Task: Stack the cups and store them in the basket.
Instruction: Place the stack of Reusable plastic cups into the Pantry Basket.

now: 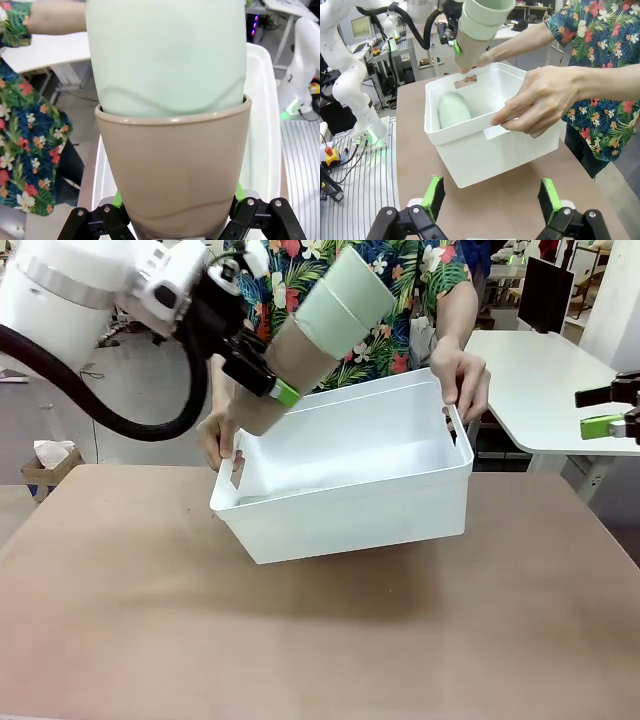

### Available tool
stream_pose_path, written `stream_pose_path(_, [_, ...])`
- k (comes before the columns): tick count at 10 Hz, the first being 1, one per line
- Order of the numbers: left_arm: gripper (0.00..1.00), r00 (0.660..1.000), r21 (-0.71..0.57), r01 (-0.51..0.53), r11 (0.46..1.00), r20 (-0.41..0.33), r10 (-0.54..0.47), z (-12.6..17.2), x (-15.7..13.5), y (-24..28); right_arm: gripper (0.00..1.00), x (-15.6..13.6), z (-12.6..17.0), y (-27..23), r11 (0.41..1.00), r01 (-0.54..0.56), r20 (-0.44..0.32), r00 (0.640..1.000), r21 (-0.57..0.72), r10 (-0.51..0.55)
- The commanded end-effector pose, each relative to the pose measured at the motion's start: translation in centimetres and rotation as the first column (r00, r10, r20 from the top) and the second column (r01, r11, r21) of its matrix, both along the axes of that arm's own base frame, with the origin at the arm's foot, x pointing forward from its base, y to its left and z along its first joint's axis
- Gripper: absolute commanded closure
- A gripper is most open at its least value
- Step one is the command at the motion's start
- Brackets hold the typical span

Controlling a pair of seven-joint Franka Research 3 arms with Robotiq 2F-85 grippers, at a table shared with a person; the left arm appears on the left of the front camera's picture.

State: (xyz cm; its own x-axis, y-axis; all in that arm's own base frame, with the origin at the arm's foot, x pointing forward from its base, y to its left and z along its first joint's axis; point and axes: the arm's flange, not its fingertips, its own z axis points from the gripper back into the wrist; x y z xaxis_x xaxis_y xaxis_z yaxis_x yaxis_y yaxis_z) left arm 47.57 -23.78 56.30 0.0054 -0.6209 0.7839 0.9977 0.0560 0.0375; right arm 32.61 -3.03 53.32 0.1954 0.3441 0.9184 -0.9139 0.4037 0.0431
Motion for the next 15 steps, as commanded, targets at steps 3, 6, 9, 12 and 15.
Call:
stream_pose_path(3, [0.15,1.000,0.082,-0.028,0.996,-0.009,0.029,-1.8,1.7,-4.3,0.00,0.3,0.1,0.2,1.000,-0.003,0.021,1.000,0.024,0.003])
stream_pose_path(6, [0.15,1.000,0.144,-0.003,0.990,0.018,0.001,-4.3,2.4,-6.3,0.00,0.3,0.1,0.2,1.000,-0.003,0.021,1.000,0.024,0.003])
stream_pose_path(9, [0.15,1.000,0.202,-0.008,0.979,0.004,0.007,-6.7,2.8,-7.2,0.00,0.3,0.1,0.2,1.000,-0.003,0.021,1.000,0.024,0.003])
stream_pose_path(12, [0.15,0.999,0.242,-0.046,0.969,0.008,0.045,-9.1,3.6,-8.0,0.00,0.3,0.1,0.2,1.000,-0.003,0.021,1.000,0.024,0.003])
stream_pose_path(15, [0.15,0.997,0.303,-0.076,0.950,0.039,0.068,-11.9,4.4,-9.4,0.00,0.3,0.1,0.2,1.000,-0.003,0.021,1.000,0.024,0.003])
